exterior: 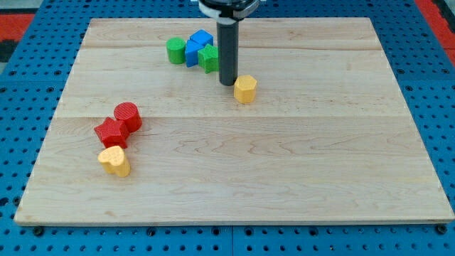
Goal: Form a semi circle with red and yellow blocks
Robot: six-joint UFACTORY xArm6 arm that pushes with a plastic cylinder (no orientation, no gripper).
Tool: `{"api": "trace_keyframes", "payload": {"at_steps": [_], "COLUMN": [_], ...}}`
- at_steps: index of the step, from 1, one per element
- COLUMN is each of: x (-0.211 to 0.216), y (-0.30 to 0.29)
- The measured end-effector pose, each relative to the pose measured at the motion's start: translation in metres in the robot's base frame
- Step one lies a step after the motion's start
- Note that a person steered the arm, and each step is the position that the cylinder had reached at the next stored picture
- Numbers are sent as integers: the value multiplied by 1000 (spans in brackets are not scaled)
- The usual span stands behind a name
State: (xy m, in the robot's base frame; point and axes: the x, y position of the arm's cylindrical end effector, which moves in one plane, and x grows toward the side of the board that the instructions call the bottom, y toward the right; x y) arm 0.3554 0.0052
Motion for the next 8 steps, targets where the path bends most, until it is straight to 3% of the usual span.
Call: {"api": "trace_keyframes", "payload": {"at_steps": [1,2,3,4,6,8], "x": [10,53,58,22,62,89], "y": [56,17,-31,6,-95,-96]}}
